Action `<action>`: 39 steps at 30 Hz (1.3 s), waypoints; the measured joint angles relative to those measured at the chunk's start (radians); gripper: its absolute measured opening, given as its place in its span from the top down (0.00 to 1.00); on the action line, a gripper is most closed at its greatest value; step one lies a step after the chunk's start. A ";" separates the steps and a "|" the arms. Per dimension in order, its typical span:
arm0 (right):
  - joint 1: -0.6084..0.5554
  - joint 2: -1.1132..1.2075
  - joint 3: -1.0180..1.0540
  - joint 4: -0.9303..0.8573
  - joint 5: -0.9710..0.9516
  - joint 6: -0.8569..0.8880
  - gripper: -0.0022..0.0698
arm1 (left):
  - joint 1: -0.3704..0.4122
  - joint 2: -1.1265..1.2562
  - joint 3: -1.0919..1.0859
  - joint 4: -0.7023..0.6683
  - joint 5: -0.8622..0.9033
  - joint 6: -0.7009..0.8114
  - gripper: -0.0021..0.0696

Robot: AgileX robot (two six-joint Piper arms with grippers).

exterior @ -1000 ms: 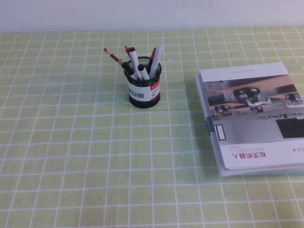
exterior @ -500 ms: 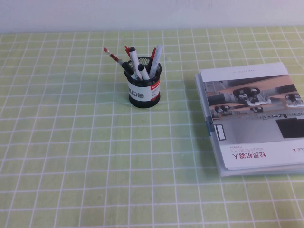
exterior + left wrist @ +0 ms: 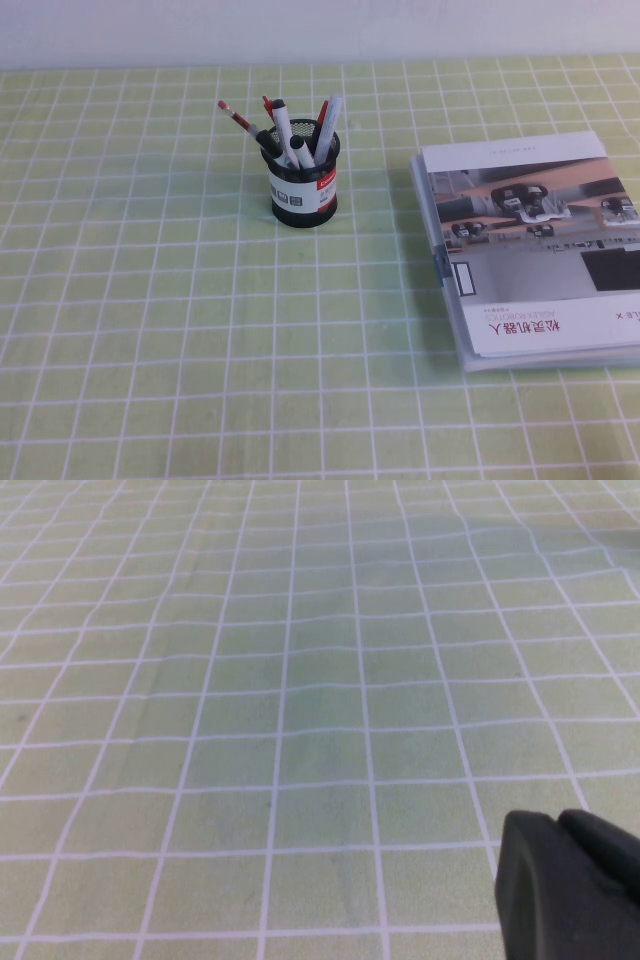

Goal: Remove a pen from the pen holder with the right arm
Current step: 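Take a marker out of the pen holder and lay it on the table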

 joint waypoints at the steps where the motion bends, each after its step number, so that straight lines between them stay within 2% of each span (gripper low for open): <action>1: 0.000 0.000 0.000 0.000 0.000 0.000 0.99 | 0.000 0.000 0.000 0.000 0.000 0.000 0.98; 11: 0.000 0.000 0.000 0.023 -0.006 0.000 0.99 | 0.000 0.000 0.000 0.000 0.000 0.000 0.98; 21: 0.000 0.000 0.000 0.480 -0.235 0.000 0.99 | 0.000 0.000 0.000 0.000 0.000 0.000 0.98; 27: 0.000 0.000 0.000 0.590 -0.329 0.000 0.99 | 0.000 0.000 0.000 0.000 0.000 0.000 0.98; 33: 0.000 0.038 -0.065 0.610 -0.208 -0.002 0.99 | 0.000 0.000 0.000 0.000 0.000 0.000 0.98; 39: 0.000 0.309 -0.264 0.584 -0.019 -0.097 0.99 | 0.000 0.000 0.000 0.000 0.000 0.000 0.98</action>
